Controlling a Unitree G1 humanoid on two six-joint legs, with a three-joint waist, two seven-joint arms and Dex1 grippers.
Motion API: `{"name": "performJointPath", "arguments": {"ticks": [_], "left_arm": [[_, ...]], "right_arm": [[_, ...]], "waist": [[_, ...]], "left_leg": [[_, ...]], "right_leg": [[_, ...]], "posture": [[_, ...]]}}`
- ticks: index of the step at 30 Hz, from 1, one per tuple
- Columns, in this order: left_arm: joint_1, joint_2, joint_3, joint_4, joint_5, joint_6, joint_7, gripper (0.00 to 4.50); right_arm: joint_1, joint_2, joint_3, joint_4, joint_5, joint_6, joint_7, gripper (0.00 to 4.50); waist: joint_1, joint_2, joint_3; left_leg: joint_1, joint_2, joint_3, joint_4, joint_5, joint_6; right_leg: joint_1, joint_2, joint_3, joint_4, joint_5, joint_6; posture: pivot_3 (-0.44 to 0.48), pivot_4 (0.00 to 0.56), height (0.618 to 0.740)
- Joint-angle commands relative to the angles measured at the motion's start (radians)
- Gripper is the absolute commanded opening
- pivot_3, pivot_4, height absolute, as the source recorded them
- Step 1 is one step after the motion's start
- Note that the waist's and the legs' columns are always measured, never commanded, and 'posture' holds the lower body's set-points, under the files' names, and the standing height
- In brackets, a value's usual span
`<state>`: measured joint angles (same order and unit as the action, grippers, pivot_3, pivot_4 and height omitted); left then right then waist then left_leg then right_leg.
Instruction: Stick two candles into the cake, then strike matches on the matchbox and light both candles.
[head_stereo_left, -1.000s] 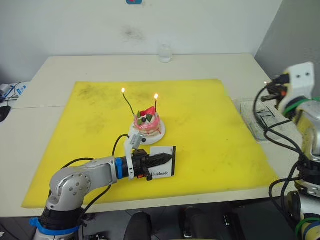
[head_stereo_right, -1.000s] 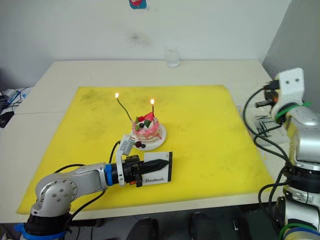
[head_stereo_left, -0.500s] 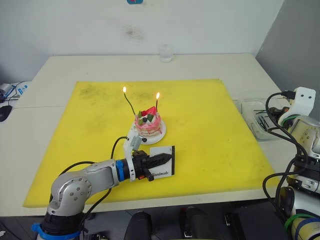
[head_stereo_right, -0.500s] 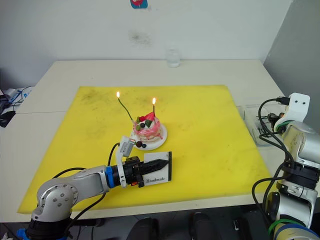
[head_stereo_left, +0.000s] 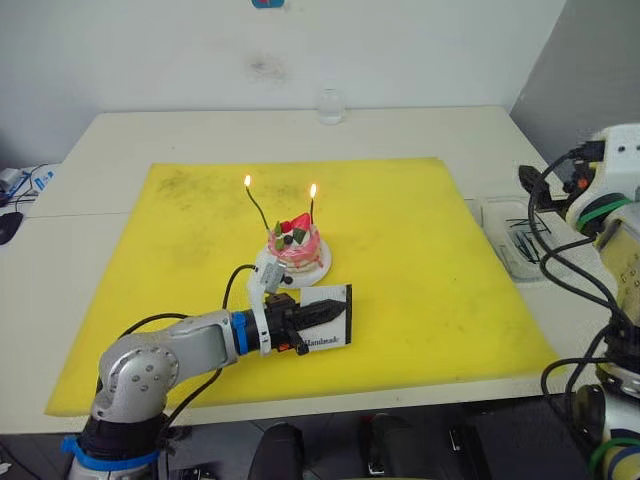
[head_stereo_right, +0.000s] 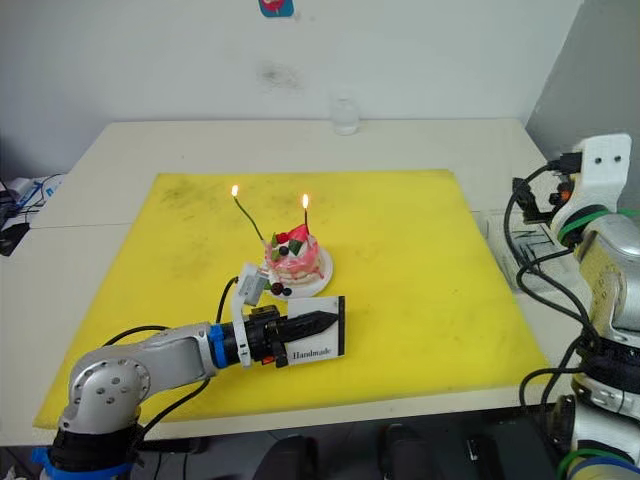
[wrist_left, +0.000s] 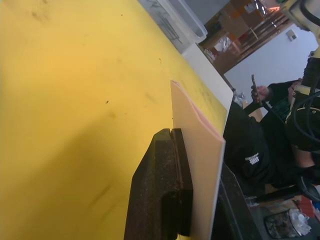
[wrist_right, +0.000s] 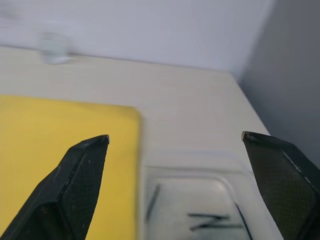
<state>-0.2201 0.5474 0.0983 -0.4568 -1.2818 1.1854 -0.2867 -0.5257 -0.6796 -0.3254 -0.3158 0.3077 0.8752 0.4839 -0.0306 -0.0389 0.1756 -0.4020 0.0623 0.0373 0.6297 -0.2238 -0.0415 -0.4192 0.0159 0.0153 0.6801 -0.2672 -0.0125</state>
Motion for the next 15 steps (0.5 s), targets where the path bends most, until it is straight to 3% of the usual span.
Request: {"name": "performJointPath", "arguments": {"ticks": [1,4,10,15], "left_arm": [[-0.037,0.034,0.007,0.021,-0.036,0.062,0.079,0.00],[-0.051,0.052,-0.004,0.040,-0.039,0.102,0.119,0.00],[-0.077,0.078,-0.056,0.090,0.028,0.153,0.098,0.00],[-0.084,0.102,-0.069,0.076,0.085,0.139,0.046,1.35]], "right_arm": [[0.066,-0.123,0.063,-0.162,0.112,-0.056,0.241,4.45],[0.124,-0.202,0.069,-0.234,0.222,-0.017,0.368,4.45],[0.152,-0.231,0.113,-0.316,0.331,0.033,0.402,4.45],[0.163,-0.220,0.154,-0.331,0.333,0.022,0.368,4.50]], "waist": [[0.001,0.000,0.000],[0.002,0.000,0.000],[0.001,0.000,0.000],[0.002,0.000,0.000]], "left_leg": [[0.000,0.000,0.000,0.000,0.000,0.000],[0.000,0.000,-0.001,0.000,0.000,0.000],[0.002,0.000,-0.001,0.001,0.000,0.000],[0.001,0.000,-0.002,0.001,0.000,0.000]], "right_leg": [[0.000,0.000,0.000,0.000,0.000,0.000],[0.001,0.000,-0.001,0.000,0.000,0.000],[0.002,0.000,-0.001,0.000,0.000,0.000],[0.001,0.000,-0.001,0.000,0.000,0.000]], "posture": [[0.000,0.150,0.735],[0.000,0.150,0.735],[0.000,0.150,0.735],[0.000,0.150,0.735]]}}
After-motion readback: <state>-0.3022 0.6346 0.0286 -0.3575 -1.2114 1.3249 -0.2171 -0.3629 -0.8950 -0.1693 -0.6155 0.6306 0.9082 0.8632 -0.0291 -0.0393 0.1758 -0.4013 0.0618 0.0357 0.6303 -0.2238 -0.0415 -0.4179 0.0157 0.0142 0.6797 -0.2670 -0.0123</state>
